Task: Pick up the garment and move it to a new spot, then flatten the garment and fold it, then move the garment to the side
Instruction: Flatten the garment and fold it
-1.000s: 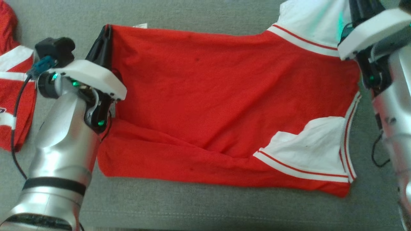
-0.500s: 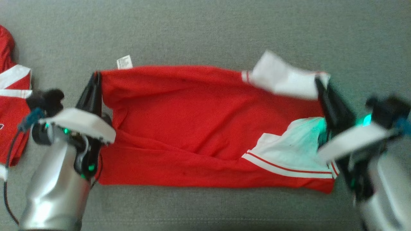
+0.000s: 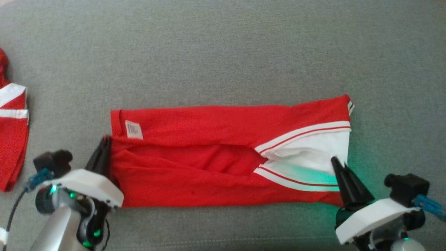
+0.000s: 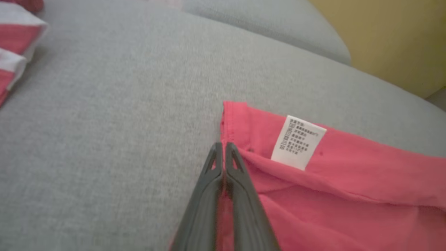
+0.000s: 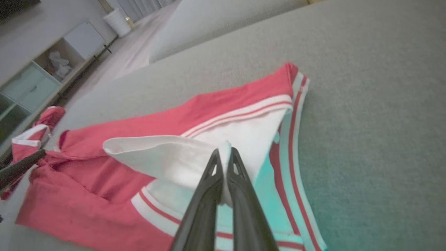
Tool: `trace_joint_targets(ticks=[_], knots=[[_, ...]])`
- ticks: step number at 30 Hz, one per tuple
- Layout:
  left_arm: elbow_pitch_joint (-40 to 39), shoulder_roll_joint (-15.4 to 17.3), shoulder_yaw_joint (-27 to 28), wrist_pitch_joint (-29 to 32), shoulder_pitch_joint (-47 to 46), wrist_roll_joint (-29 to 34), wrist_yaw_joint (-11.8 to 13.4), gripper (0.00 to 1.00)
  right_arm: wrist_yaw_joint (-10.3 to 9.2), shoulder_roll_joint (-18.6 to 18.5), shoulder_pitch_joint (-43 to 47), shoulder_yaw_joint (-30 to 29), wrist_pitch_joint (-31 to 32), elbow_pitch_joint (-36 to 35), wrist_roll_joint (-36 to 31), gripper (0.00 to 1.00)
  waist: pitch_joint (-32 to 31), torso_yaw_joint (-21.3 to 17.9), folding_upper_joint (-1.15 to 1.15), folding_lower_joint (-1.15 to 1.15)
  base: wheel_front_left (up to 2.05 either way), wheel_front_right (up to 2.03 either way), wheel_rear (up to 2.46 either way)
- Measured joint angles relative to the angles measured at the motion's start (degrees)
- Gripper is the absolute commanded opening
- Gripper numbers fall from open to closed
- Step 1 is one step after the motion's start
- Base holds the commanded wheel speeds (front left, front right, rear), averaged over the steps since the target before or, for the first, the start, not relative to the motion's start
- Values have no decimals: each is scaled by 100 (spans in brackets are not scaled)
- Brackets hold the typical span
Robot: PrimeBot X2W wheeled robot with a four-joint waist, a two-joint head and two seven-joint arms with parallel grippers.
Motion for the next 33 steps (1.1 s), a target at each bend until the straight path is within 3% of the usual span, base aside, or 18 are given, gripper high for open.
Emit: trace_joint_targets(ticks=[1,2,9,16,22,33], knots=[[1,13,-18,88,64,0,25,100,0,22,13,-13,110,55,-64,74,-2,-14,0,0,0,0,0],[1,14,-20,154,137,-12,53,100,0,40,20,-10,162,92,-112,100,0,-26,0,0,0,0,0],[-131,5,11,-249,503,135,450,100,0,174,103,-21,127,124,-481,100,-57,-51,0,0,0,0,0],[-1152,-97,80,-559,912,779,900,100,0,233,3,-133,-431,-277,-891,100,-316,-19,0,0,0,0,0],[-2139,-186,211,-566,1088,1377,1013,100,0,233,-374,-237,-636,-590,-1250,100,-544,46,0,0,0,0,0],[-2326,-121,23,-446,1474,1630,1157,100,0,258,-267,-336,-635,-539,-1403,100,-919,59,0,0,0,0,0]])
